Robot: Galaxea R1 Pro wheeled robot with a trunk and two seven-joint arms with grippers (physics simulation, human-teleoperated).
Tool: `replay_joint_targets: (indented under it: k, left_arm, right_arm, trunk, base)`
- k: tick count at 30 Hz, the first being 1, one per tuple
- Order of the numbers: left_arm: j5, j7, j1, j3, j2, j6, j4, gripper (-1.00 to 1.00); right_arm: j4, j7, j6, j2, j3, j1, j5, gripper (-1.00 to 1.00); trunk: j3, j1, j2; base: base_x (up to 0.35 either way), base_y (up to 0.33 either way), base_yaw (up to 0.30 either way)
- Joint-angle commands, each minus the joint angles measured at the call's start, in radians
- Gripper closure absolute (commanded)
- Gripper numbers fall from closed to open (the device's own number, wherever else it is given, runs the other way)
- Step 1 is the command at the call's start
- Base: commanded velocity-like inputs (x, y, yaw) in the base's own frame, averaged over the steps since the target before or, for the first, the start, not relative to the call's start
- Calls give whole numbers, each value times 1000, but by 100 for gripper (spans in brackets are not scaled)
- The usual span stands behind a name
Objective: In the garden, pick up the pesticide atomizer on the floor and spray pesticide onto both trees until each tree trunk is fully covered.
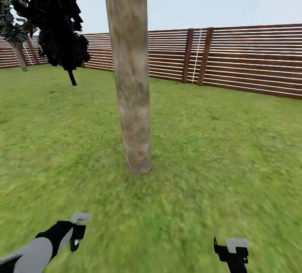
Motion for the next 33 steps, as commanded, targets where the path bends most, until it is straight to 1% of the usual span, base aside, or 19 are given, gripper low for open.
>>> replay_joint_targets:
  k: [1,3,5,17,21,27,33]
  left_arm:
    - [-12,-6,0,8,-10,43,-30,100]
    - [-12,-6,1,7,-26,74,-66,100]
    - [-13,-6,1,6,-34,84,-78,100]
    - [-10,-5,-2,8,-51,89,-159,100]
    - [-11,-5,-2,7,-60,92,-168,100]
    - [-10,-5,-2,7,-62,93,-169,100]
    - [-4,-5,-1,8,-63,92,-169,100]
  right_arm:
    - [1,-5,-4,2,-6,1,10,-100]
    - [5,-5,-5,3,-6,2,10,-100]
    - [6,-5,-5,4,-6,2,10,-100]
    - [8,-6,-6,7,-6,2,9,-100]
    - [8,-7,-6,6,-6,2,9,-100]
    - [8,-7,-6,5,-6,2,9,-100]
    - [8,-7,-6,5,-7,2,9,-100]
  trunk:
    - [-1,0,0]
    - [-1,0,0]
    - [-1,0,0]
    - [-1,0,0]
    - [-1,0,0]
    - [-1,0,0]
    - [-1,0,0]
  base:
    - [207,-147,0]
    - [221,-160,0]
    - [224,-182,0]
    - [166,-235,-11]
    - [61,-264,-219]
    - [239,-191,-262]
    - [246,-65,-252]
